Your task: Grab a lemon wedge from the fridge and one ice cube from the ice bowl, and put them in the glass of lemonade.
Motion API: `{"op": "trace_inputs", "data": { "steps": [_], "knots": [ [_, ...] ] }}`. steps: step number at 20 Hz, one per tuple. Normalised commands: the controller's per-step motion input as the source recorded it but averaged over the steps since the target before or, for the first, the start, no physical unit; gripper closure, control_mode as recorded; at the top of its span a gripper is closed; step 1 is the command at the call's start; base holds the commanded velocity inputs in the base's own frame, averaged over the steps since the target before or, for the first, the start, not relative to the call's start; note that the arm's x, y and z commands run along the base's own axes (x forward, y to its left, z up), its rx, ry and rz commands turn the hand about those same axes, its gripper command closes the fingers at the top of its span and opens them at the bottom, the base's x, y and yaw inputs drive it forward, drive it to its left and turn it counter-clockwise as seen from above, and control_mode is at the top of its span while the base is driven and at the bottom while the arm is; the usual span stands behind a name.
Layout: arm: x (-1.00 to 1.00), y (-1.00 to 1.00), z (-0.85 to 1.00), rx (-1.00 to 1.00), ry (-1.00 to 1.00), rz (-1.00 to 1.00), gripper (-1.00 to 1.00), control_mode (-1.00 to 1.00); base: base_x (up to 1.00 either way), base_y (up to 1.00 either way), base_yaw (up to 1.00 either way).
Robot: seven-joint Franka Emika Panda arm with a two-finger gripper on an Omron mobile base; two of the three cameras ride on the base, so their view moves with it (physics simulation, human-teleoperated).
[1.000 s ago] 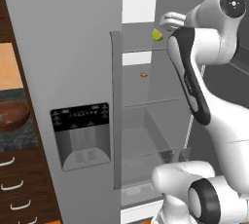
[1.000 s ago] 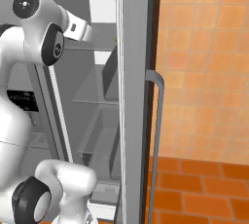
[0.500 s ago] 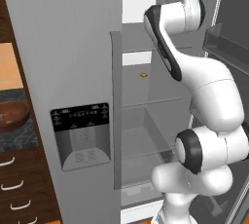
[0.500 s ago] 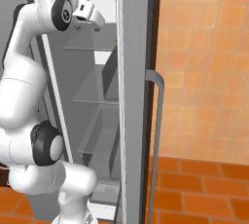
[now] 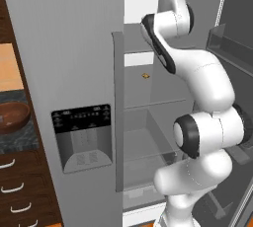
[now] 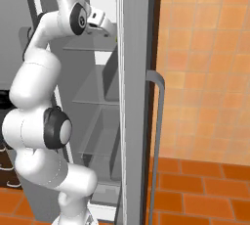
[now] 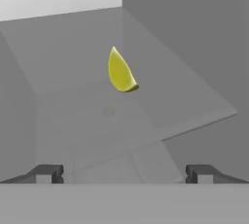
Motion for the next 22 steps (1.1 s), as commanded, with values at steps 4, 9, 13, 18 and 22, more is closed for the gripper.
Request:
{"op": "trace_inputs", "data": {
  "steps": [4,9,13,18,22],
  "knots": [
    [0.44,-0.38,-0.41,0.00,-0.10,0.02,-1.00,-1.00,0.00,0.00,0.00],
    [0.47,-0.33,-0.02,0.01,-0.03,0.16,-1.00,-1.00,0.00,0.00,0.00],
    [0.28,-0.03,0.17,0.06,0.00,0.18,-1.00,-1.00,0.00,0.00,0.00],
    [0.35,0.02,0.36,0.01,0.02,0.14,-1.00,-1.00,0.00,0.00,0.00],
    [0.26,0.04,0.02,0.00,0.10,0.04,-1.00,-1.00,0.00,0.00,0.00]
  ]
}}
